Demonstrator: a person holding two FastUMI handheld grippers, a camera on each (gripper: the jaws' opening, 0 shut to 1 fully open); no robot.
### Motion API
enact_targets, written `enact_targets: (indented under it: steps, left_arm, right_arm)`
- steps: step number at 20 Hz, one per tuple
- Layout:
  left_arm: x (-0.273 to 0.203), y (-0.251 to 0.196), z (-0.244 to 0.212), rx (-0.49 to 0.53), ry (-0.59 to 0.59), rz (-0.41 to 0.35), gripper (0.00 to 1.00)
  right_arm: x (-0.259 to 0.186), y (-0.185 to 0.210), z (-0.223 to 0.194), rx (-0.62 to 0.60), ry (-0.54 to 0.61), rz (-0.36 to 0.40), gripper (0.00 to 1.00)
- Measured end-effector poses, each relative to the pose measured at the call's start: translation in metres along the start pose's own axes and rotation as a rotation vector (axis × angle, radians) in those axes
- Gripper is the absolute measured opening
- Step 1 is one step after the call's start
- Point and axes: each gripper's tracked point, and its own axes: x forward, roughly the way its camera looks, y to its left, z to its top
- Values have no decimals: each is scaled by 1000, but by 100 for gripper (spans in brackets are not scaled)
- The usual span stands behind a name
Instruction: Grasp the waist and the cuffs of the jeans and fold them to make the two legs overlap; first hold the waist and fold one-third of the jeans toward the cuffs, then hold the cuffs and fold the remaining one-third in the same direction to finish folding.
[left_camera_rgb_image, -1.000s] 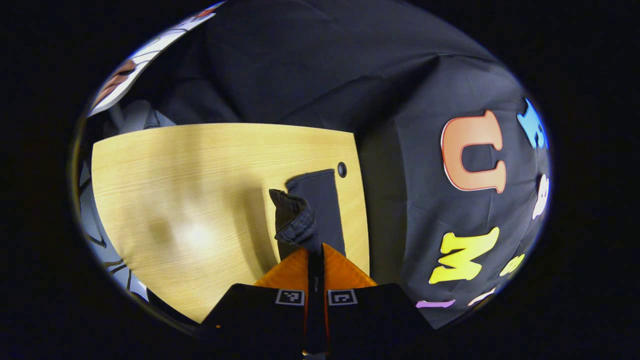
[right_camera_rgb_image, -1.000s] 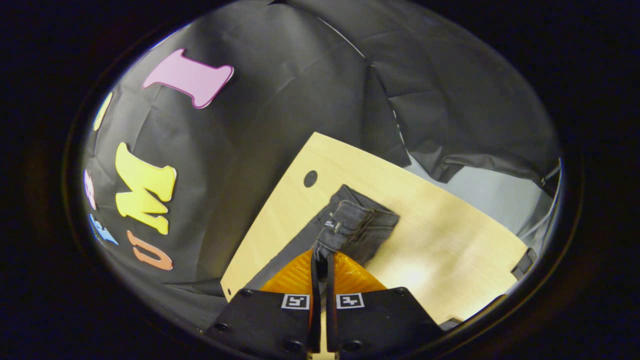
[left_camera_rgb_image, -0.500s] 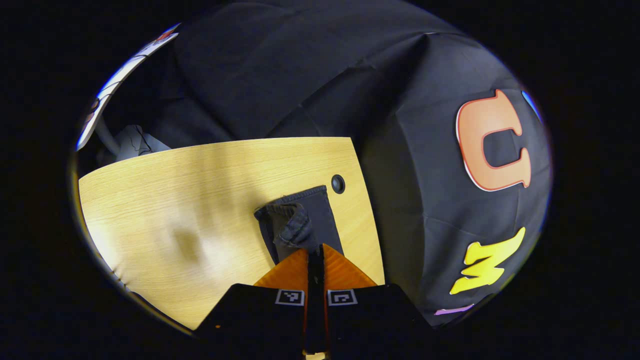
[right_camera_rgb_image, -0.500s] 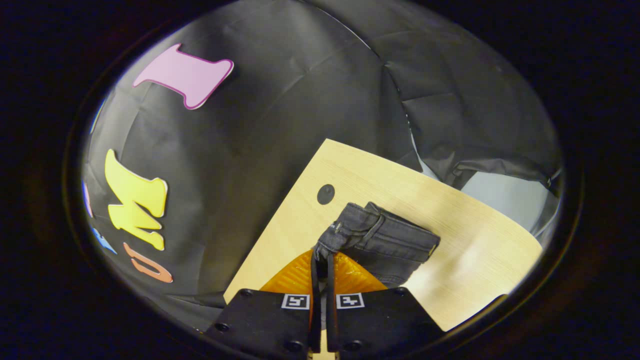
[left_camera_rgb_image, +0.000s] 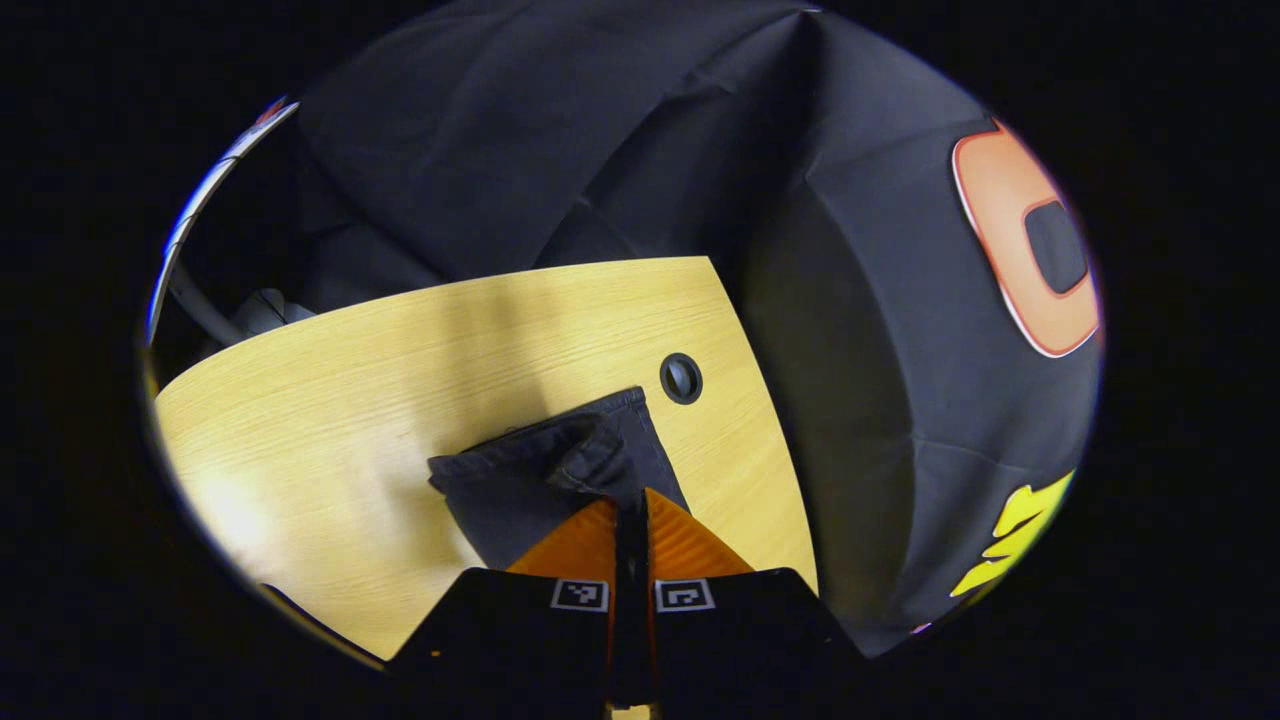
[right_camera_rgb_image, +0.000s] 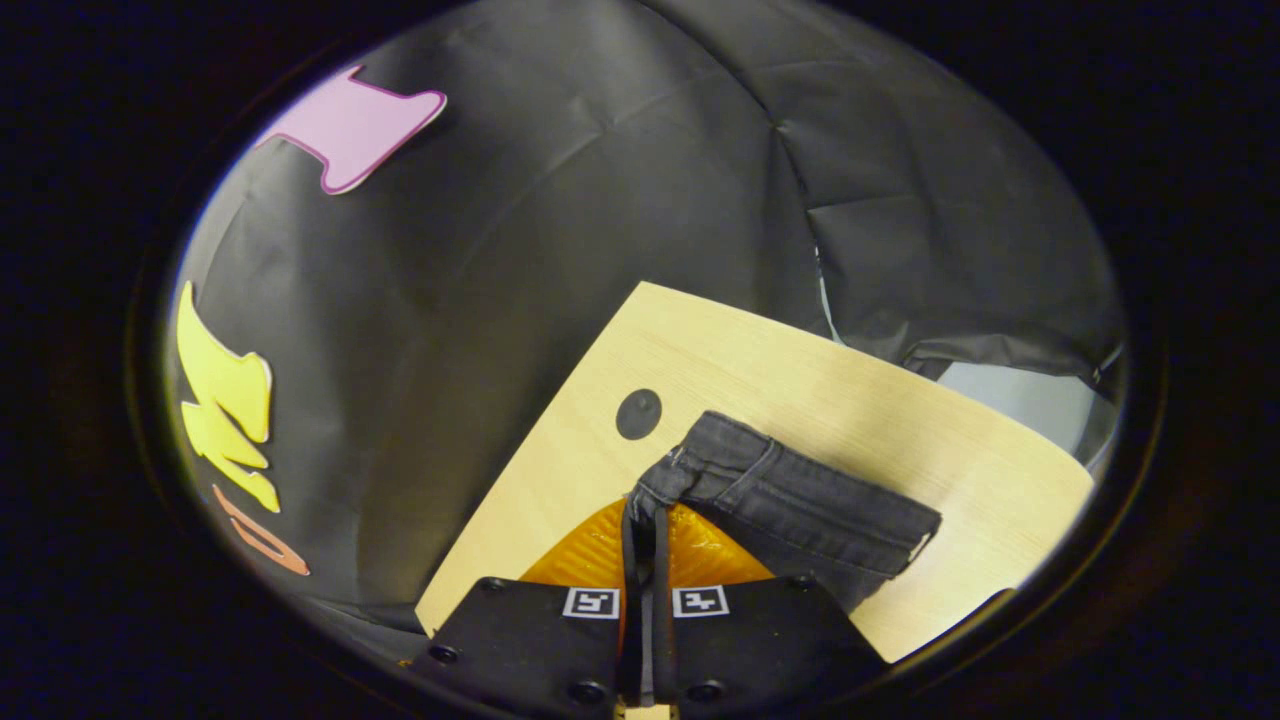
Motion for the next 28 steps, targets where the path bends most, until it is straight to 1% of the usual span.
enact_targets:
  steps: [1, 2, 3, 5, 6, 7, 9, 10, 11, 12, 13, 14, 15, 16, 18, 22, 25, 26, 28]
  left_arm:
    - [9, 0, 0, 12, -4, 6, 3]
    - [17, -1, -2, 25, -8, 10, 3]
    - [20, -2, -4, 44, -14, 18, 3]
    - [25, 0, -6, 98, -32, 29, 3]
    - [26, 0, -7, 117, -37, 32, 3]
    - [28, -2, -7, 128, -43, 25, 3]
    - [32, -6, -4, 142, -57, 14, 3]
    - [36, -8, -4, 169, -72, 8, 4]
    - [34, -10, -6, 212, -77, 1, 23]
    - [37, -10, 2, 284, -107, 7, 49]
    - [34, -15, 14, 346, -162, 15, 74]
    - [28, -24, 20, 407, -206, -5, 100]
    - [24, -34, 24, 451, -231, -28, 99]
    - [19, -34, 25, 486, -254, -54, 99]
    - [10, -54, 26, 528, -305, -105, 99]
    - [4, -64, 25, 620, -403, -267, 99]
    - [-21, -77, 28, 701, -508, -373, 99]
    - [-32, -80, 30, 728, -542, -402, 99]
    - [-50, -86, 29, 773, -594, -476, 99]
  right_arm:
    - [9, -1, -2, -9, -1, -8, 0]
    - [18, -6, -4, -17, -3, -21, 9]
    - [22, -5, -6, -21, -5, -32, 5]
    - [32, -8, -7, -37, -14, -51, 5]
    - [38, -8, -8, -54, -18, -59, 1]
    - [41, -9, -9, -71, -19, -68, 5]
    - [41, -9, -10, -93, -28, -80, 5]
    - [42, -8, -10, -96, -34, -73, 5]
    - [42, -2, -12, -95, -35, -56, 8]
    - [42, 1, -15, -104, -33, -48, 25]
    - [42, 6, -17, -118, -29, -31, 42]
    - [38, 6, -16, -146, -35, -39, 58]
    - [36, 7, -19, -181, -46, -43, 75]
    - [33, 7, -22, -210, -51, -48, 92]
    - [26, 15, -26, -221, -63, -23, 92]
    - [-11, 28, -22, -215, -96, 35, 92]
    - [-44, 20, -16, -181, -127, 47, 92]
    - [-54, 13, -15, -161, -133, 46, 98]
    - [-72, -7, -16, -113, -130, 31, 98]
